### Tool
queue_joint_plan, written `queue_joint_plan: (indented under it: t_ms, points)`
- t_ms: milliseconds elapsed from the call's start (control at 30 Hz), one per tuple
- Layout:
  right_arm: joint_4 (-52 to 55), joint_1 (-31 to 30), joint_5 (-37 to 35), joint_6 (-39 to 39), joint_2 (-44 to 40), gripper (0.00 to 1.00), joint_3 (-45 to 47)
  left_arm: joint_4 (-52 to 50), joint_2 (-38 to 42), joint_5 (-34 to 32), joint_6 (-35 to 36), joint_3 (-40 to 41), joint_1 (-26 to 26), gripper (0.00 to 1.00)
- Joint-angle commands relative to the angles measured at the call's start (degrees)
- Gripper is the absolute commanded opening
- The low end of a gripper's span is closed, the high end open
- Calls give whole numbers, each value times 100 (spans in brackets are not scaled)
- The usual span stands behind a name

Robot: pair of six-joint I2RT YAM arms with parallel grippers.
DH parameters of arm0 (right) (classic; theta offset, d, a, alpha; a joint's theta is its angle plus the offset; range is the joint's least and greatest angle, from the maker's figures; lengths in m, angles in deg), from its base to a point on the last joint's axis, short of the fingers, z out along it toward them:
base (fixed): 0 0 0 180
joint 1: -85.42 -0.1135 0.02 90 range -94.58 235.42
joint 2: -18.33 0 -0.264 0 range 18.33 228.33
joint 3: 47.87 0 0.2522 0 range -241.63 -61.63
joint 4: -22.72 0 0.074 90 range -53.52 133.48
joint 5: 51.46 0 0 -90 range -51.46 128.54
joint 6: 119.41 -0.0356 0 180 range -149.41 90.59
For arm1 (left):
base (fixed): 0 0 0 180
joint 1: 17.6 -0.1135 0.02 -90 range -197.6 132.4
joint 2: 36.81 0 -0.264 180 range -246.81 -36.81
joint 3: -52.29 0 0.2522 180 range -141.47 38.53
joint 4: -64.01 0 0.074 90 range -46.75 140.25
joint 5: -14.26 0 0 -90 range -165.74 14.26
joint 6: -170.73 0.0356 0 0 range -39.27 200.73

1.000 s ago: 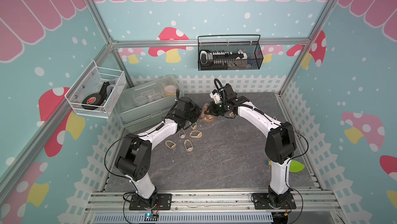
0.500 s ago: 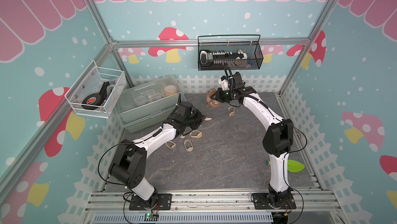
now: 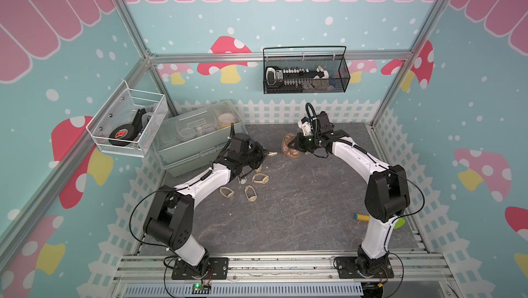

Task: Wipe the watch dial
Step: Wipe the dirt from the watch dial.

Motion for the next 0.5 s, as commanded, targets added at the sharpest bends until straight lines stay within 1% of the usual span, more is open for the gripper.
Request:
queue_joint_plan:
  t_ms: [0,167,300,467]
  points:
    - [-338,-69,80,-101,-368,0,289,86,-173,66,-129,-205,0,0]
    - [-361,-69,56,-66,-664,0,689,-360,-381,63,13,-518,-2,0]
    - [-357,-69,39,-7,-865,0,932,-804,-553,21,-8,-741,4,0]
    - [-356,-70,12,22,-1149,0,1300,-1546,-848,-43,32,-1135,-2,0]
